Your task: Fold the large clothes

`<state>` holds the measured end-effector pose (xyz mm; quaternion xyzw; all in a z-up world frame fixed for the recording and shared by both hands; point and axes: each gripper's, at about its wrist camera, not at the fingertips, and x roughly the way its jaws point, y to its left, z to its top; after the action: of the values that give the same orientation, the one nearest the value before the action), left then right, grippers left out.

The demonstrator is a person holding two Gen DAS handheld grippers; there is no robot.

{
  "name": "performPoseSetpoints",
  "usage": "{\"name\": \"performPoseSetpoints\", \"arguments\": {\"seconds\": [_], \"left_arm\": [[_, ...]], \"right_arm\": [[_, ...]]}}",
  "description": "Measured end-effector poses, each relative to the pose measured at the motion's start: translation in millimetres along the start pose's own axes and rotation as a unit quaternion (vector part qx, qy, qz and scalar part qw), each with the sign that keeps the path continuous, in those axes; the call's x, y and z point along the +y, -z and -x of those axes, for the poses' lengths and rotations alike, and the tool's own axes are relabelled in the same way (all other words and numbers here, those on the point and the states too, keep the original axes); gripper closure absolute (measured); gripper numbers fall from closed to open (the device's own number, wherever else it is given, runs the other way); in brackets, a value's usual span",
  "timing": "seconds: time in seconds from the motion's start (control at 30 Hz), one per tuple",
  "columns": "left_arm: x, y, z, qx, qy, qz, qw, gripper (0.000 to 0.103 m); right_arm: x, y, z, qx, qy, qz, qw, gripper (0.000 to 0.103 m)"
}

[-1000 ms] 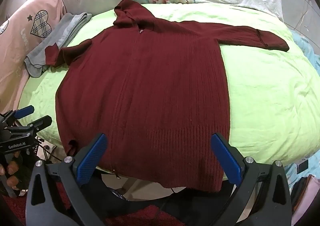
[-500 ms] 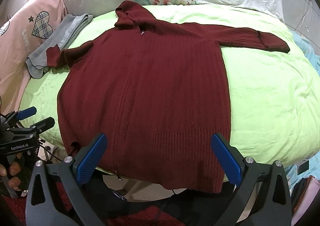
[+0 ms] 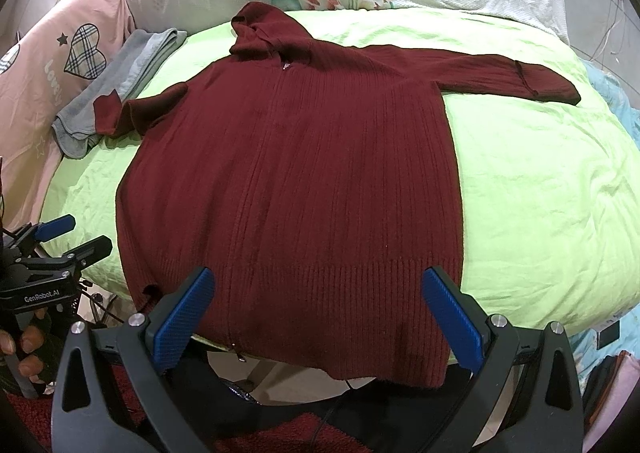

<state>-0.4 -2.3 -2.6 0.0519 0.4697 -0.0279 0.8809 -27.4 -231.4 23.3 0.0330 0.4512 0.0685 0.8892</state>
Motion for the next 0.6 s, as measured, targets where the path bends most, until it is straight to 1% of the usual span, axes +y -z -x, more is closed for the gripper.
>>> {"name": "performPoseSetpoints", "arguments": {"seconds": [0.1,0.13,0.47,0.6], "left_arm": [[-0.7,0.4,0.1,-0.001,-0.001,0.000,1.0000,0.008],[-1.0,-2.2,-0.5,0.000,0.001,0.001,1.0000,0.008],[-1.1,-1.5,0.2,0.002,0.003,0.001,1.0000,0.008],[-2.0,-1.7,-1.3,0.001,0.003,0.002,1.0000,0.008]], "right_arm": [[0.5,0.0,0.6,-0.006,0.000,0.001,1.000,0.000],[0.5,-0.4,-0.2,0.004,0.002,0.001,1.000,0.000],[-0.7,0.6,-0.9,0.010,0.002,-0.005,1.000,0.000],[-3.3,0.4,-1.4,0.022,-0.003,-0.013,1.000,0.000]]}}
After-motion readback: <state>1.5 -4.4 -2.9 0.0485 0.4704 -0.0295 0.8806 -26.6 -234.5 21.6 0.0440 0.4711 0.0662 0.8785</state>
